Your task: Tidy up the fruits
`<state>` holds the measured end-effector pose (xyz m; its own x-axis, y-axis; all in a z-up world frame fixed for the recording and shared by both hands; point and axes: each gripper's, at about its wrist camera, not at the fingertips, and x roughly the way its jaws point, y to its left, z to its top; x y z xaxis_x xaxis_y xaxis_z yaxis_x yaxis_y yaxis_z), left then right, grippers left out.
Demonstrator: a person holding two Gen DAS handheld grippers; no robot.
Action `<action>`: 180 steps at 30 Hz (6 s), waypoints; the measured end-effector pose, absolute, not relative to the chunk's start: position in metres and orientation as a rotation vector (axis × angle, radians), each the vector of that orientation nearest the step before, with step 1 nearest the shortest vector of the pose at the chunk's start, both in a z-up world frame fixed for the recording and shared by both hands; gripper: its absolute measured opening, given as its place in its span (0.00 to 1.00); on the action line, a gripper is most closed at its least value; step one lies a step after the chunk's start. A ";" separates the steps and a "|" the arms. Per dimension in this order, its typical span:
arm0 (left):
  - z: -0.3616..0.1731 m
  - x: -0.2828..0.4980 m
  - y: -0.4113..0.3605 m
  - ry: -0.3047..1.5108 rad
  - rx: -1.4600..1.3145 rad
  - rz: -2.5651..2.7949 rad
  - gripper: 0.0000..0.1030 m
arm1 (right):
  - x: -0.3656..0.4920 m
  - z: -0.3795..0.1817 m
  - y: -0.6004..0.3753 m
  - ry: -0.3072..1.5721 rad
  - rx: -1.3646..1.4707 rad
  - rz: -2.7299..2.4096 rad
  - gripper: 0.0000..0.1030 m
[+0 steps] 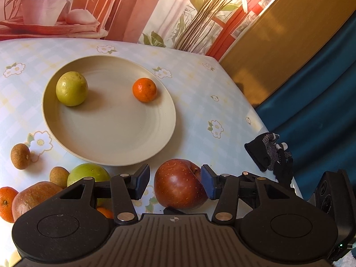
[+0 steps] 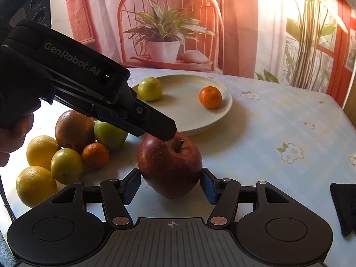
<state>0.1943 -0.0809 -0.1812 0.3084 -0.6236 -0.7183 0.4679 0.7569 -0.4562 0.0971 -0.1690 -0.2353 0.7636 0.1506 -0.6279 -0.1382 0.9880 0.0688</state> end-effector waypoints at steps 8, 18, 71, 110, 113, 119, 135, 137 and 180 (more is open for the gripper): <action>-0.195 0.198 -0.080 1.066 -0.237 -0.733 0.51 | 0.098 -0.237 -0.169 0.674 0.018 0.151 0.53; -0.174 0.205 -0.075 1.004 -0.237 -0.747 0.50 | 0.105 -0.219 -0.167 0.624 -0.034 0.153 0.53; -0.192 0.288 -0.108 1.043 -0.242 -0.648 0.50 | 0.211 -0.216 -0.188 0.695 -0.220 0.146 0.54; -0.128 0.192 0.021 0.753 0.048 -0.390 0.51 | 0.154 -0.201 -0.156 0.614 0.083 0.074 0.53; -0.127 0.178 0.028 0.737 0.053 -0.379 0.52 | 0.144 -0.199 -0.149 0.598 0.123 0.078 0.53; -0.123 0.150 0.038 0.681 0.054 -0.327 0.52 | 0.128 -0.201 -0.134 0.596 0.155 0.093 0.53; -0.122 0.123 0.070 0.614 0.005 -0.158 0.56 | 0.110 -0.209 -0.095 0.660 0.172 0.148 0.54; -0.124 0.122 0.070 0.621 0.004 -0.156 0.56 | 0.110 -0.210 -0.093 0.664 0.172 0.154 0.54; -0.135 0.099 0.061 0.659 0.016 -0.192 0.56 | 0.069 -0.233 -0.126 0.731 0.141 -0.002 0.56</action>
